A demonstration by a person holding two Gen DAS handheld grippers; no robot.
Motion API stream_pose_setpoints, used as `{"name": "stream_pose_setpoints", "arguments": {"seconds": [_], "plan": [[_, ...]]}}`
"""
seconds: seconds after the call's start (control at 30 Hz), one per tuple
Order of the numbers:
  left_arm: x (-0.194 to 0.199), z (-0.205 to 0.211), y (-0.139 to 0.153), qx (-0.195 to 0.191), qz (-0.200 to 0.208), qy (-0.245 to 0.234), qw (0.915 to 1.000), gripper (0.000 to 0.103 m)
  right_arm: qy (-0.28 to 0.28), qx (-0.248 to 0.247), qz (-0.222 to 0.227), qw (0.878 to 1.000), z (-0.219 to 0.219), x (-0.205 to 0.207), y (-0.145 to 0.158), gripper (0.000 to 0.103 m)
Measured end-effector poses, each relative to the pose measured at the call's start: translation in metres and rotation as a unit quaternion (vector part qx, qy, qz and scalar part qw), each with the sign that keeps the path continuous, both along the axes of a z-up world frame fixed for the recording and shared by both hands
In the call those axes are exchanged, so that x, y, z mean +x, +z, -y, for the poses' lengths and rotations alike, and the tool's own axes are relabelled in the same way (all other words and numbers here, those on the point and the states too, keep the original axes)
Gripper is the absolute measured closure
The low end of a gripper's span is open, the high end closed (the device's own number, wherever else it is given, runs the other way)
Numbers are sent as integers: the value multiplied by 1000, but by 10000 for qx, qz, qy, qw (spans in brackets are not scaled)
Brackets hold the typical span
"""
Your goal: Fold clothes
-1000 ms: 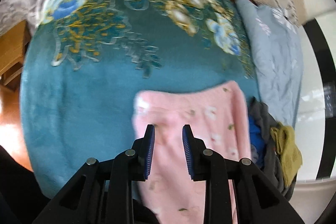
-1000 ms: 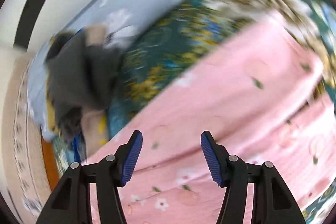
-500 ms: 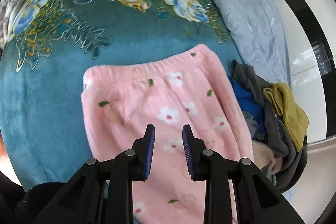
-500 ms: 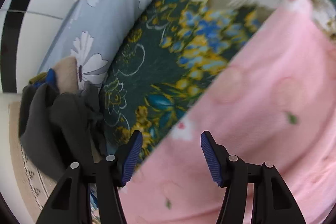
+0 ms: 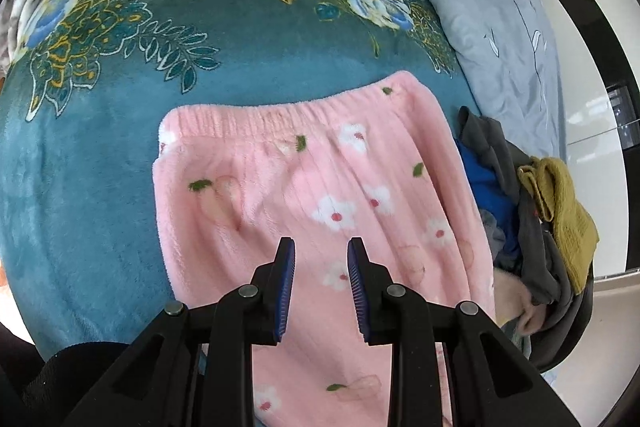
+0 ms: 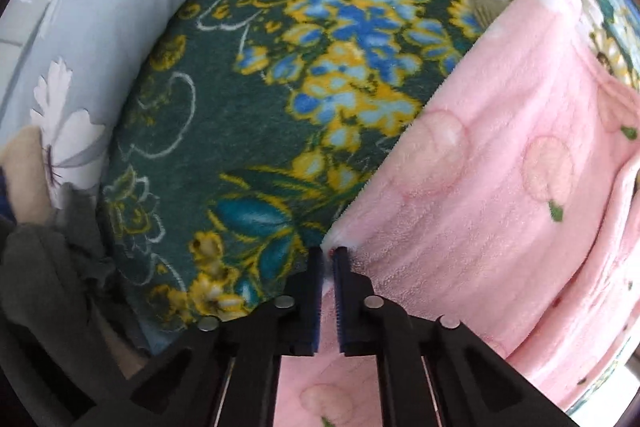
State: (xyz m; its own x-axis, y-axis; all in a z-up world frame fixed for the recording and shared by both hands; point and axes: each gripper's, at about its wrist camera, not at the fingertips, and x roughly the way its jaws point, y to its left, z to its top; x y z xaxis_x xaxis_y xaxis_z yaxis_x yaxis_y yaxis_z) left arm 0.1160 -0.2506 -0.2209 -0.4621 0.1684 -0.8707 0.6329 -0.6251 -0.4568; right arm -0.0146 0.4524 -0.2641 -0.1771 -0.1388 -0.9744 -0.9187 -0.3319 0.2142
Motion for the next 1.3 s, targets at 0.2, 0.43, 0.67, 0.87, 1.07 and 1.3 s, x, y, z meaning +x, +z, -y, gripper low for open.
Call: {"name": "stream_pose_setpoints", "arguments": {"seconds": [0.2, 0.43, 0.67, 0.87, 1.07, 1.3], "plan": [[-7, 0, -4, 156, 60, -56, 9998, 76, 331, -222, -1797, 9829, -10, 50, 44, 100], [-44, -31, 2, 922, -354, -356, 9945, 76, 515, -373, -2279, 9716, -1, 129, 50, 100], [-94, -82, -3, 1331, -281, -852, 9870, 59, 670, -501, -1947, 9773, 12, 200, 29, 100], [-120, -105, -11, 1426, -49, -769, 9868, 58, 884, -485, -1825, 9780, 18, 209, 25, 100], [-142, -126, -19, 1523, 340, -839, 9842, 58, 1004, -487, -1768, 9779, 20, 211, 25, 100], [-153, -148, -27, 587, 1053, -1303, 9841, 62, 1087, -512, -1697, 9781, 24, 216, 25, 100]]}}
